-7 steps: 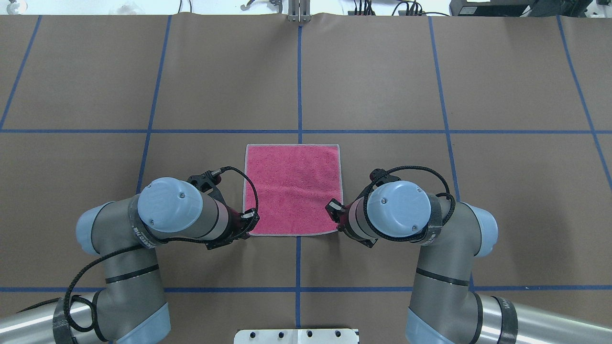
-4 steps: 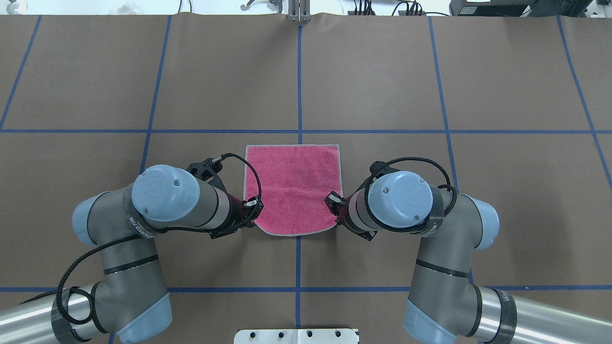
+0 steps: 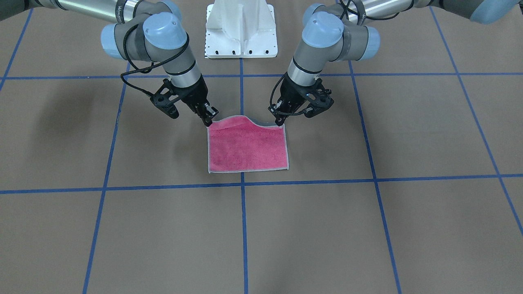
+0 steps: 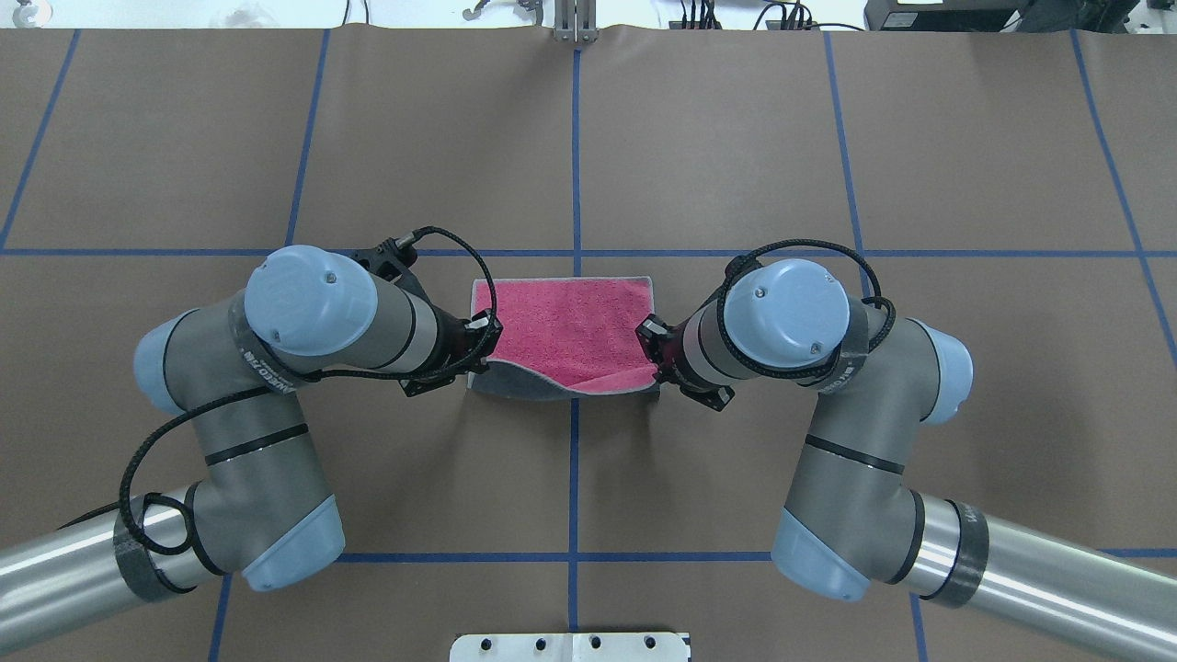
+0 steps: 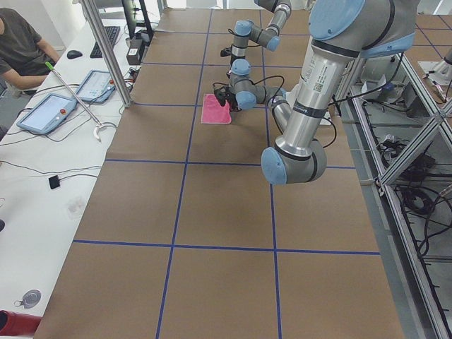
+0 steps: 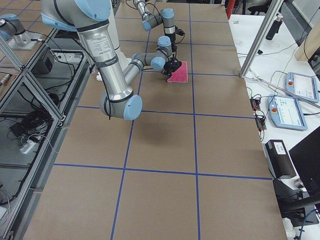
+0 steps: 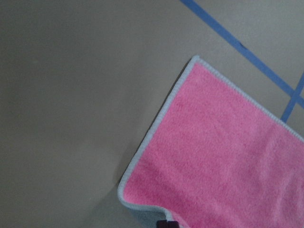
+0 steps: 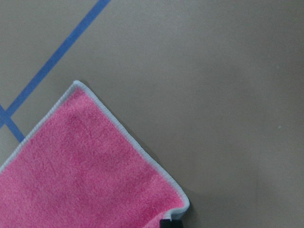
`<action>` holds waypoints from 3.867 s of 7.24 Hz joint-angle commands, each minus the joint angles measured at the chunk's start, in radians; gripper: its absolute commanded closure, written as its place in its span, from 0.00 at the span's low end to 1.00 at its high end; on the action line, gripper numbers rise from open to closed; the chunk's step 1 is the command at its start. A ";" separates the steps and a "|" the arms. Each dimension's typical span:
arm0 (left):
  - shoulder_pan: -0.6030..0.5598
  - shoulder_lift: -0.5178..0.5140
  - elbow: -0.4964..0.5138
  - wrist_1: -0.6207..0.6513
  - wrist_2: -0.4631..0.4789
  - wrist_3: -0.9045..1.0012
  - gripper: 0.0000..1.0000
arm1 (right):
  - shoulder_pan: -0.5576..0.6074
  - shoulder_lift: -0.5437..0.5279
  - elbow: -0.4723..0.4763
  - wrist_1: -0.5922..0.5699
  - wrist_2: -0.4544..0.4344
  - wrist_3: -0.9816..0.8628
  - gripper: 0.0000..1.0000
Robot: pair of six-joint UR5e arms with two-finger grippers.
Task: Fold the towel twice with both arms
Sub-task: 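Lift both corners and carry them over to the far towel edge, then lay the corners on the far edge and open both grippers, then grasp the end of the folded towel strip with the right gripper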
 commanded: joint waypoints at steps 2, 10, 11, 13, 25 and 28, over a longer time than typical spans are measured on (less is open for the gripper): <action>-0.046 -0.029 0.068 -0.011 -0.001 0.004 1.00 | 0.061 0.054 -0.074 0.002 0.071 -0.020 1.00; -0.068 -0.063 0.181 -0.082 -0.001 0.010 1.00 | 0.096 0.117 -0.229 0.105 0.073 -0.019 1.00; -0.068 -0.063 0.181 -0.082 -0.001 0.010 1.00 | 0.103 0.124 -0.231 0.105 0.073 -0.017 1.00; -0.066 -0.063 0.191 -0.082 -0.001 0.013 1.00 | 0.104 0.126 -0.232 0.105 0.073 -0.019 1.00; -0.118 -0.064 0.198 -0.132 -0.002 0.013 0.25 | 0.039 0.045 -0.119 0.106 0.074 0.107 0.08; -0.120 -0.064 0.198 -0.132 -0.002 0.013 0.25 | 0.001 0.025 -0.125 0.106 0.065 0.154 0.39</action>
